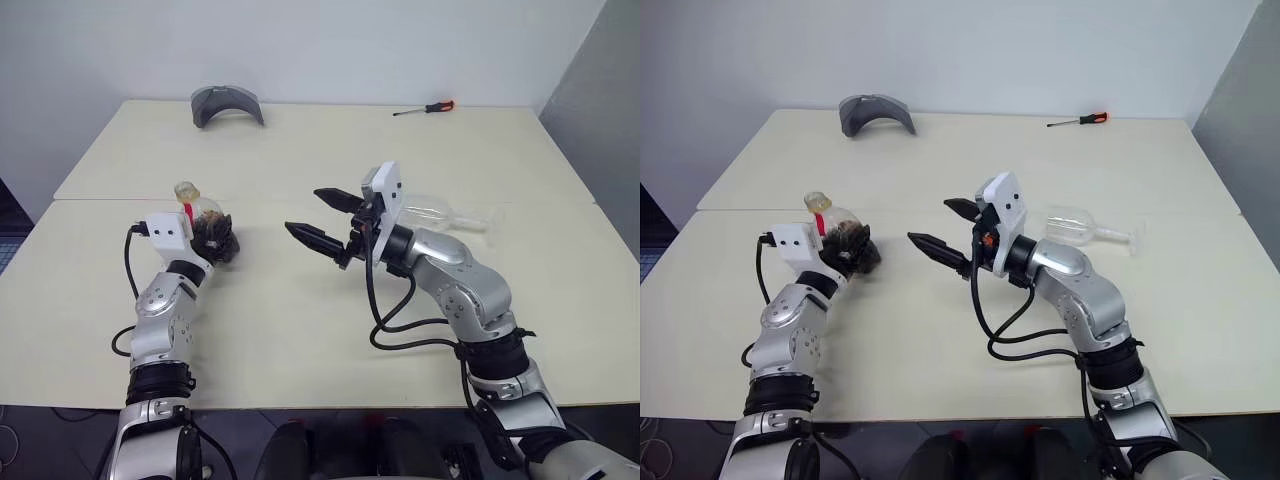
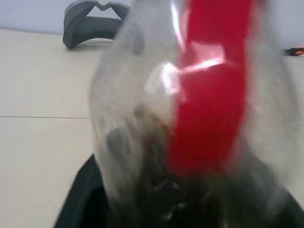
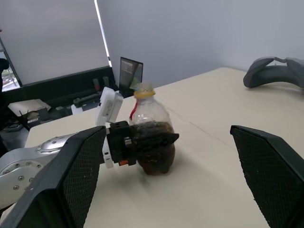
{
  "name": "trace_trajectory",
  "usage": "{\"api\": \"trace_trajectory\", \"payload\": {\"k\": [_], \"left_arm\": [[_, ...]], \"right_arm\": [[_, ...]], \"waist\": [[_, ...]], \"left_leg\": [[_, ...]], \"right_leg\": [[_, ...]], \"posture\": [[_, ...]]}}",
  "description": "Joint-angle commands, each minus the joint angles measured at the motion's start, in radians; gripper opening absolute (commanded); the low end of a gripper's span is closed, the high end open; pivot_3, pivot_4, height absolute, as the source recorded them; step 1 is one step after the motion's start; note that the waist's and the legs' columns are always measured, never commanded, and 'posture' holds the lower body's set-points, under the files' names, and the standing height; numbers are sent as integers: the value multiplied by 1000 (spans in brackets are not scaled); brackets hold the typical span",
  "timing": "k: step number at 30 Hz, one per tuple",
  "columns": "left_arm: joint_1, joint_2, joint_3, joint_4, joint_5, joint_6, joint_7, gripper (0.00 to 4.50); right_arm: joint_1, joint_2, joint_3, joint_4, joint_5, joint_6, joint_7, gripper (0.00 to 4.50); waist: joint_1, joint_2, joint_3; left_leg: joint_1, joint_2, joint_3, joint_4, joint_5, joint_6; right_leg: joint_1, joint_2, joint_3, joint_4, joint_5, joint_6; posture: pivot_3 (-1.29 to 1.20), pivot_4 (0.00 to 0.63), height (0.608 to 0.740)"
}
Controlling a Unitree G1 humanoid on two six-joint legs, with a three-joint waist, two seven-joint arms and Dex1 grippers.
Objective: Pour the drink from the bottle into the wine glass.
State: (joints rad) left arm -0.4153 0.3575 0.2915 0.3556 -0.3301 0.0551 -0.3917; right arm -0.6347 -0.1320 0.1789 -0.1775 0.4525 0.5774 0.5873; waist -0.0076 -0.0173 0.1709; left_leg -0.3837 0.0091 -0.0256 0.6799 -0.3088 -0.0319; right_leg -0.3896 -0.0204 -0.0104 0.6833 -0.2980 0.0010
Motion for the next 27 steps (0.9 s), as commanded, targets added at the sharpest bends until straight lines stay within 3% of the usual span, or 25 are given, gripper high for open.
{"api": "trace_trajectory", "payload": {"k": [1,3,21,27], "left_arm": [[16,13,2,-40,2,-1,-8,3860],[28,14,2,-63,4,9,-1,4468],[335,-28,36,-588,-66,270,135,4468],[556,47,-35,-951,-179,464,60,4468]], "right_arm": [[-11,12,-21,-26,17,-6,-6,4500],[-11,12,-23,-27,18,-5,-5,4500],[4,-7,-33,-38,21,-10,9,4500],[115,-127,-28,-136,-1,0,44,4500]], "waist": [[0,0,0],[-1,0,0],[-2,0,0],[-1,0,0]], "left_leg": [[0,0,0,0,0,0],[0,0,0,0,0,0],[0,0,0,0,-2,3],[0,0,0,-1,-2,3]], "right_leg": [[0,0,0,0,0,0],[0,0,0,0,0,0],[0,0,1,0,0,0],[1,0,2,-3,0,0]], "posture": [[0,150,740],[0,150,740],[0,150,740],[0,150,740]]}}
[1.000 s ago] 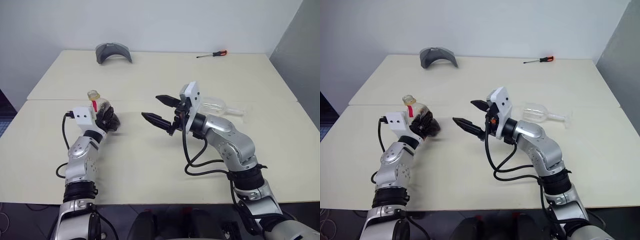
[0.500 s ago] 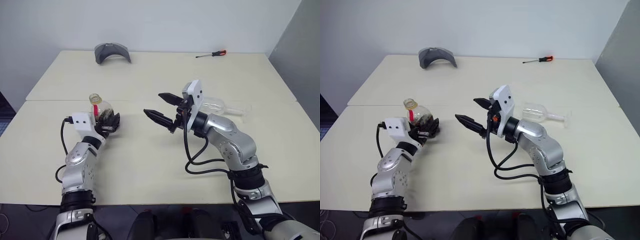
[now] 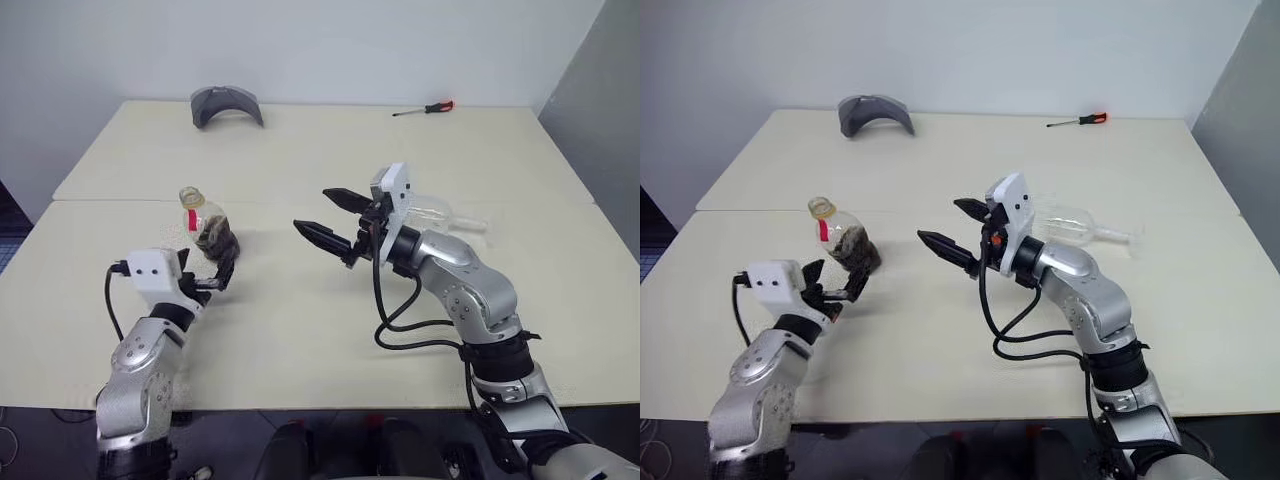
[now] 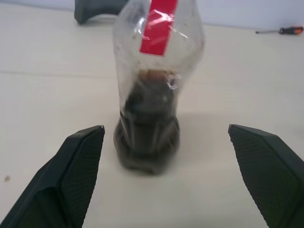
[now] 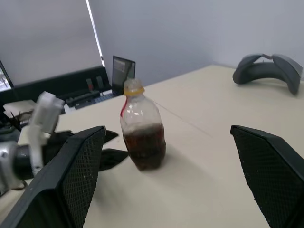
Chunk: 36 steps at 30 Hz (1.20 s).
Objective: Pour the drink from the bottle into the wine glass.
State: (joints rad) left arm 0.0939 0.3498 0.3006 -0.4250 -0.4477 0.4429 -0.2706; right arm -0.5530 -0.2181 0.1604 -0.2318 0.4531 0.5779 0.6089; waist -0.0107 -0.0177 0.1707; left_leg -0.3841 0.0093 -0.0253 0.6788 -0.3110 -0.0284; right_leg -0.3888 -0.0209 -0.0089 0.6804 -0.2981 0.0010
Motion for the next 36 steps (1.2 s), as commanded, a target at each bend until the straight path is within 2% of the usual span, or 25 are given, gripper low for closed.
{"api": "trace_trajectory", "payload": {"k": [1,5,10,15,18,24,30,36], "left_arm": [[60,77,-64,-219,-103,112,-87,4468],[39,164,-104,-342,-262,206,-187,4468],[-36,257,-119,-318,-353,249,-296,4468],[-146,283,-196,-189,-290,206,-389,4468],[-197,283,-230,-144,-294,202,-443,4468],[-267,294,-279,-75,-253,170,-534,4468],[-326,278,-291,-9,-224,148,-567,4468],[-302,270,-299,-20,-209,138,-576,4468]], "right_arm": [[56,-68,-3,-99,-12,-4,27,4500],[139,-155,-3,-153,-41,-8,24,4500],[170,-264,-23,-119,-154,-78,10,4500],[156,-419,25,101,-451,-428,-16,4500],[139,-466,37,227,-555,-558,-40,4500],[72,-490,38,412,-694,-688,-110,4500],[31,-486,7,505,-716,-729,-140,4500],[-8,-484,15,620,-746,-761,-175,4500]], "waist": [[6,1,0],[9,1,0],[3,1,0],[5,1,0],[5,1,0],[1,1,0],[3,1,0],[2,1,0]], "left_leg": [[0,0,0,0,0,0],[2,0,-1,0,0,1],[3,1,-1,-1,0,0],[3,0,1,0,0,0],[3,0,1,0,2,-3],[3,1,2,0,2,-4],[2,0,2,0,2,-4],[2,0,2,0,2,-4]], "right_leg": [[0,0,0,0,0,0],[2,1,-1,2,0,0],[2,3,0,2,-1,-1],[2,3,1,1,-1,0],[2,3,1,1,-1,0],[1,3,2,1,-1,-1],[1,3,2,1,-1,-1],[1,2,2,1,0,-1]], "posture": [[0,150,740],[0,150,740],[0,150,740],[0,150,740],[0,150,740],[0,150,740],[0,150,740],[0,150,740]]}}
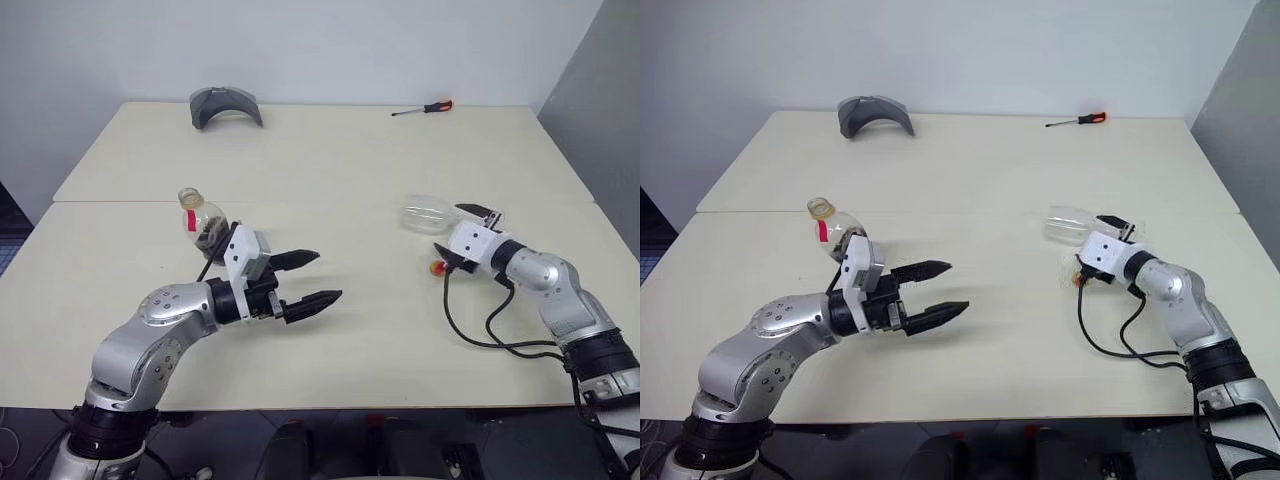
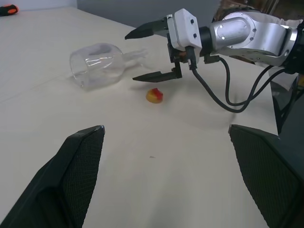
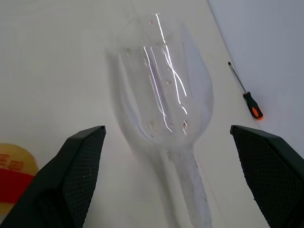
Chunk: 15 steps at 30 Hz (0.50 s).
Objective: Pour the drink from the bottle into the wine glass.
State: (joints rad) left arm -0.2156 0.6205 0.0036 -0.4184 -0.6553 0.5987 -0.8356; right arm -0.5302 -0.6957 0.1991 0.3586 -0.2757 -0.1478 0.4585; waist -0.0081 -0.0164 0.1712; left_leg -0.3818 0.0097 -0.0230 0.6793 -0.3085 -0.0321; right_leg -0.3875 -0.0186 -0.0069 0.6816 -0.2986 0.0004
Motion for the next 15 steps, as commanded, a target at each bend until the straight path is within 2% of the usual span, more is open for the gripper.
{"api": "trace_trajectory", "payload": {"k": [1,15], "left_arm": [[11,3,3,-31,-3,-14,-13,4468],[-17,12,13,-46,-24,26,-10,4468]], "right_arm": [[-42,-11,-13,58,-37,-51,-33,4500],[-228,0,86,369,-236,-166,-153,4500]], "waist": [[0,0,0],[-3,0,0]], "left_leg": [[0,0,0,0,0,0],[0,0,0,0,0,0]], "right_leg": [[0,0,0,0,0,0],[0,0,0,1,0,0]], "posture": [[0,150,740],[0,150,740]]}}
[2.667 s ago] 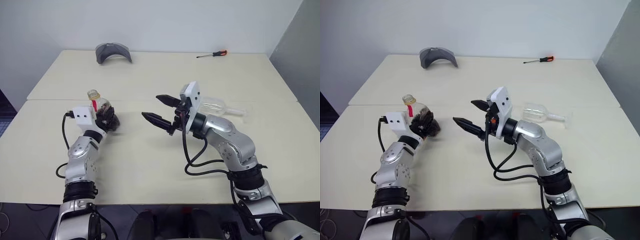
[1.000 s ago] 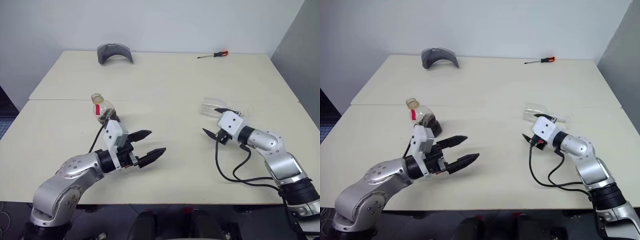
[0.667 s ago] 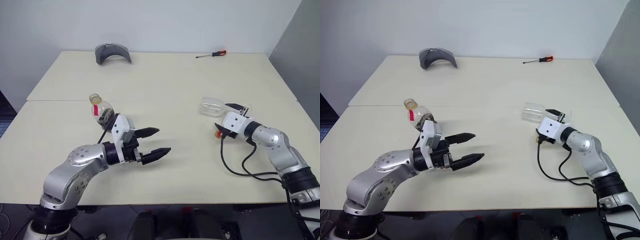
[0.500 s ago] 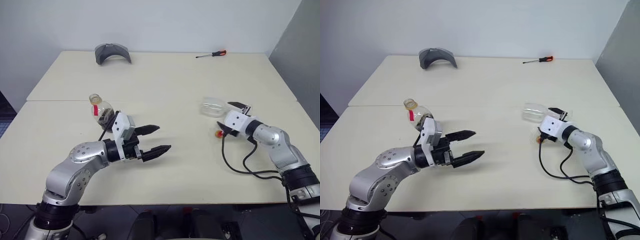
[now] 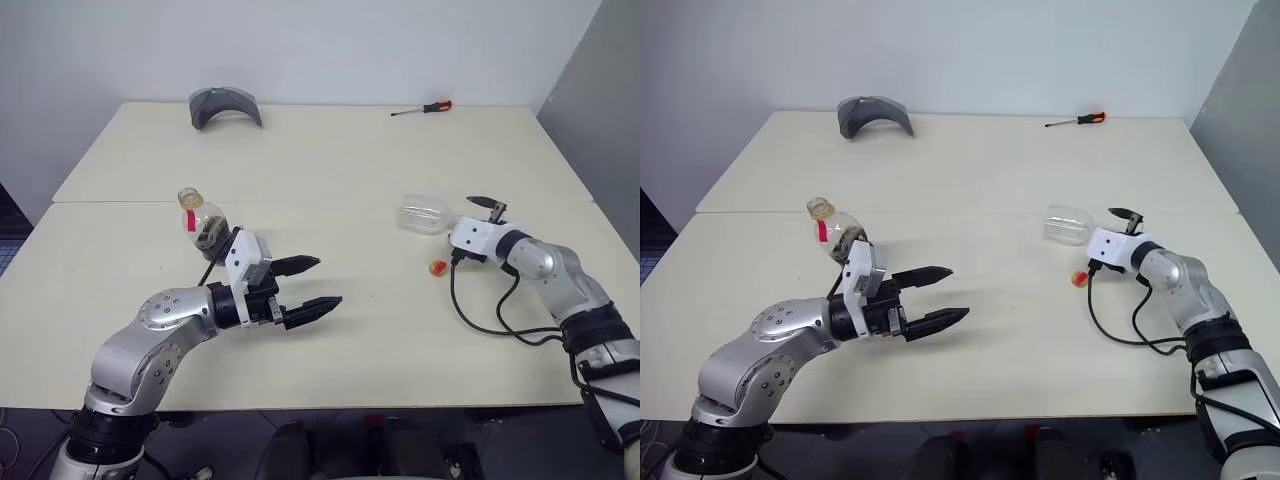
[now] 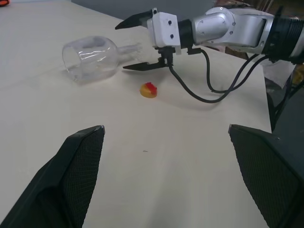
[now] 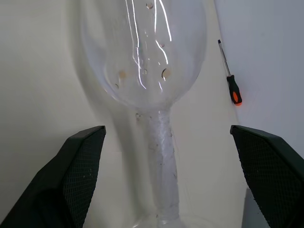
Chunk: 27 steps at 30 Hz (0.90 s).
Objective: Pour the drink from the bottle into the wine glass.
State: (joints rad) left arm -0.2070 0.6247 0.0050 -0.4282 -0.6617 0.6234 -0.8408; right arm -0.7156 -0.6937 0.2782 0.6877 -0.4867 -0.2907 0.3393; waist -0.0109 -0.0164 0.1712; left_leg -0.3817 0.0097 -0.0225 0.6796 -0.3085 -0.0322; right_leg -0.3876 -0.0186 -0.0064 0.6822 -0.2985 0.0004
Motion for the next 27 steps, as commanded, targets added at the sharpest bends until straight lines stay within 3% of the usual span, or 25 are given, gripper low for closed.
{"api": "trace_trajectory", "payload": {"k": [1,7,10,21,27], "left_arm": [[-30,8,13,-34,-18,4,-5,4468],[-36,5,11,-29,-3,-7,-3,4468],[-39,5,13,-29,0,-8,1,4500],[-36,0,17,-35,1,-8,14,4500],[-35,-5,18,-41,2,-11,30,4500]], "right_arm": [[-54,-1,14,59,-36,-26,-41,4500],[-91,16,42,153,-71,-41,-71,4500],[-102,19,52,166,-77,-56,-73,3903],[-154,10,103,233,-154,-56,-99,162],[-196,38,106,228,-164,-79,-149,149]], "waist": [[-1,0,0],[-10,0,0],[-13,0,0],[-15,0,0],[-17,0,0]], "left_leg": [[0,0,0,0,0,0],[0,0,0,0,0,0],[0,0,0,0,0,0],[0,0,0,0,0,0],[0,0,0,0,0,0]], "right_leg": [[0,0,0,0,0,0],[0,0,0,0,0,0],[0,0,0,0,0,0],[0,0,0,0,0,0],[0,0,0,0,0,0]], "posture": [[0,150,740],[0,150,740],[0,150,740],[0,150,740],[0,150,740]]}}
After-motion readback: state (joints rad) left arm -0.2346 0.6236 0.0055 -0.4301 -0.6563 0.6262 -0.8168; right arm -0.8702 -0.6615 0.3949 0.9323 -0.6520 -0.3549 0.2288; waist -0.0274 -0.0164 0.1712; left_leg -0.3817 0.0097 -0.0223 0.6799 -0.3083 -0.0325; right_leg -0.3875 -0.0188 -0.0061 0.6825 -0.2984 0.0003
